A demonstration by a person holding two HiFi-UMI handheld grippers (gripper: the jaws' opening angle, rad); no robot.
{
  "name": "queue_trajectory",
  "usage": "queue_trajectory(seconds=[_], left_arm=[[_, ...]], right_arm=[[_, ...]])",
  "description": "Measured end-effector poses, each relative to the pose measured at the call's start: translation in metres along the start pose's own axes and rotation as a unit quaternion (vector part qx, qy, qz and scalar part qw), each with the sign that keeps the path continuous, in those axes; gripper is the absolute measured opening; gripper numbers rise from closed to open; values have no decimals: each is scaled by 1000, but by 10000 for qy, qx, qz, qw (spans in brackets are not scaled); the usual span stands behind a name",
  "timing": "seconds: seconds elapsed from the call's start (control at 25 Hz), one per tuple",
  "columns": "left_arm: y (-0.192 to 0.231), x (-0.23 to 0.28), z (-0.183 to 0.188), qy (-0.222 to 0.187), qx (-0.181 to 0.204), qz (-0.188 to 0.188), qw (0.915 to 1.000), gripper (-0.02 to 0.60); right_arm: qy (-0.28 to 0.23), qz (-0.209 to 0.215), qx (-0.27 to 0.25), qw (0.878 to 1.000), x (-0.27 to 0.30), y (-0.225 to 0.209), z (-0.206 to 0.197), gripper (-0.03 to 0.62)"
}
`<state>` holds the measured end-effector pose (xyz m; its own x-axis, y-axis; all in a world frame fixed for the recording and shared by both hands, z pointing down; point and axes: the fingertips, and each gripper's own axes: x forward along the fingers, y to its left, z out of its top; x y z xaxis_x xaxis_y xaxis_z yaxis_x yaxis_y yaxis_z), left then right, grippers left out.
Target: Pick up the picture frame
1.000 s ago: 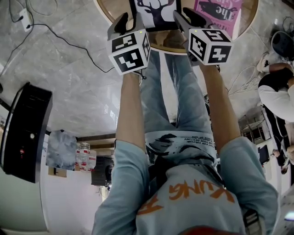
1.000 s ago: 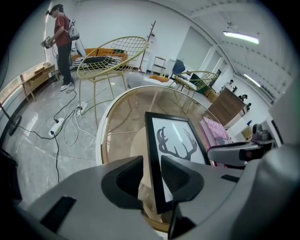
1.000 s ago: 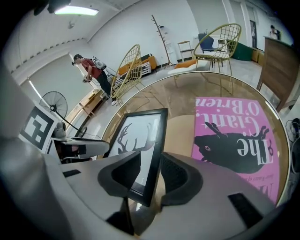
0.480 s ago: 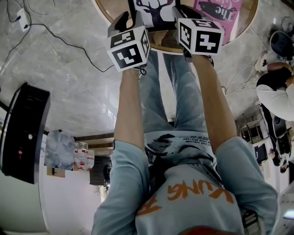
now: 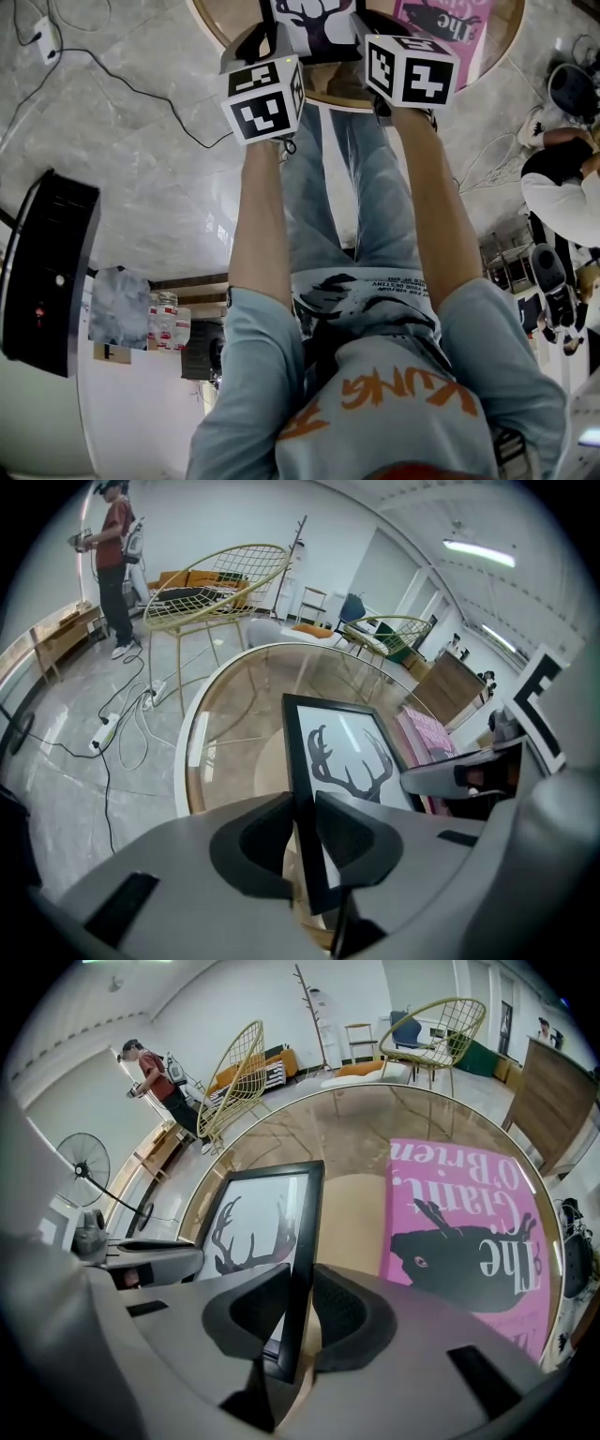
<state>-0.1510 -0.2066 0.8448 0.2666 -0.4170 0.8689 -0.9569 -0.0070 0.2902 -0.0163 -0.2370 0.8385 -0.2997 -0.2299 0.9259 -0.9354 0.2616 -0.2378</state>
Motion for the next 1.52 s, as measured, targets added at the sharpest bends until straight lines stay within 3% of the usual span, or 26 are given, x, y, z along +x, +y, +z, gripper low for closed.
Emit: queue_trajectory(seconds=[0.32,0.52,0.84,1.08,1.28,1.52], left_arm=[[-3,-7,4,-154,-186,84,9997,78],[-9,-24,15,-513,-309,173,9981,78],[-26,-79,67,-1243,-324,336,9911,78],[-91,-126,119,-1673,-299,396,9847,78],[-100,-179,147,-1877,-100,429,9812,78],[-126,-249,191,-2378,15,485,9701,78]], right_arm=[[163,133,-251,9995,-4,0,2,72],[-364,220,-424,9982,-24,3,18,69],[-1023,409,-775,9909,-75,17,64,69],[-1453,470,-843,9847,-151,-12,108,67],[-1725,417,-795,9809,-204,9,129,66],[-2244,499,-933,9687,-284,26,167,66]])
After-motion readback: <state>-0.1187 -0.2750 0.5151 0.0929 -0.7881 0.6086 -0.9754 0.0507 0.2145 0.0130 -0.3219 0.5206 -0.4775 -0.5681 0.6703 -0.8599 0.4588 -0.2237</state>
